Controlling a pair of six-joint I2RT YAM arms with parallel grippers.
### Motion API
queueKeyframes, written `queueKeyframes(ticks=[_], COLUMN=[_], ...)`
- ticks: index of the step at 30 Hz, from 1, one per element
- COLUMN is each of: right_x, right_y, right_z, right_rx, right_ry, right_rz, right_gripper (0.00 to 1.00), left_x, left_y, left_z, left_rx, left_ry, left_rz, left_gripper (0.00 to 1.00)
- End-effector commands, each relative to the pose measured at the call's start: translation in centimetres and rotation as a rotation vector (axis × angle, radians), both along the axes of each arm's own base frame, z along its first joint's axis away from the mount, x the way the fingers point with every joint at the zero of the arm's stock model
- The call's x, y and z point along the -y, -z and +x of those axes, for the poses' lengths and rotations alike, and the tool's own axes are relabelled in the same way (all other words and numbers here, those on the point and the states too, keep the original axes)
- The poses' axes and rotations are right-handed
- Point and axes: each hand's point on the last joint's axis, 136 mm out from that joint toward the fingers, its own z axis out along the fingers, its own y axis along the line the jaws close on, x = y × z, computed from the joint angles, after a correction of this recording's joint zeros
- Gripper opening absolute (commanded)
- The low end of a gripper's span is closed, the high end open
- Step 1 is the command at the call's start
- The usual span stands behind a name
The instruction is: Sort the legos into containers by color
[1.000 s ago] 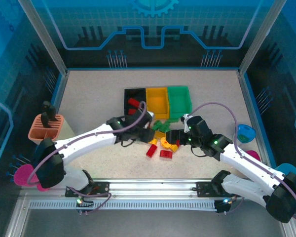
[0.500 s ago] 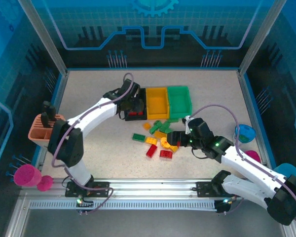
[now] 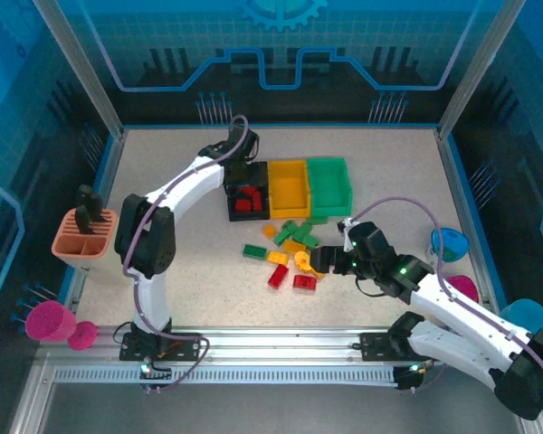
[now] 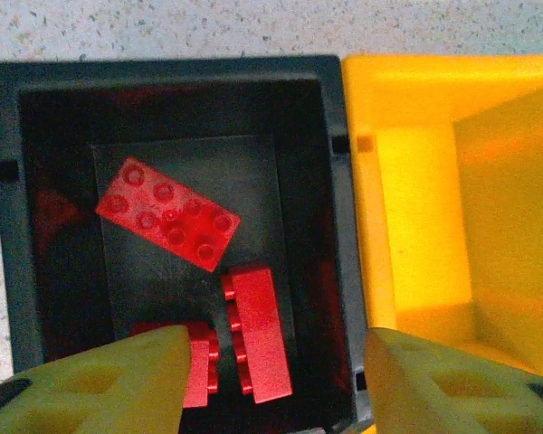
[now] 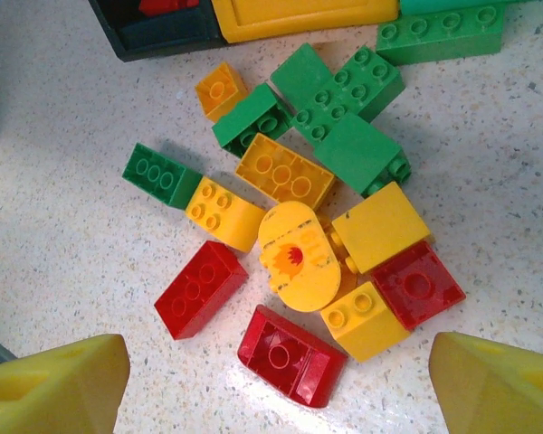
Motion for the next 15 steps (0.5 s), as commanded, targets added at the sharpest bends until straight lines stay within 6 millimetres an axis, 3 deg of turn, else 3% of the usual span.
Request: queueKeyframes(ticks=[1,8,11,15], right_x=[0.5,0.8,0.2,-0.5], right_y=[0.2,0.3,0.4,0.5], right_z=[-0.8,-0.2,0.4,0.9], right_rx=[0.003,0.020,0.010,-0.004], right_ry=[-0.011,-0.009,-0.023,-0.030], right_rz=[-0.021,-0.040,-0.035,-0.032], right_gripper=[0.88,0.90,0.91,0.91], left_x=[1.2,5.4,6.2,6.5], left_y=[-0.8,0.8,1.6,3.2], left_z=[-5.5,-18.5,-21.7,-23.8], left_rx=[-0.024,-0.104,-0.131,-0.172], left_ry=[0.078,0.265,0.301,0.327], left_rz=[0.011,0.028,0.039,0.103], left_gripper=[0.58,0.68,0.70,0.70])
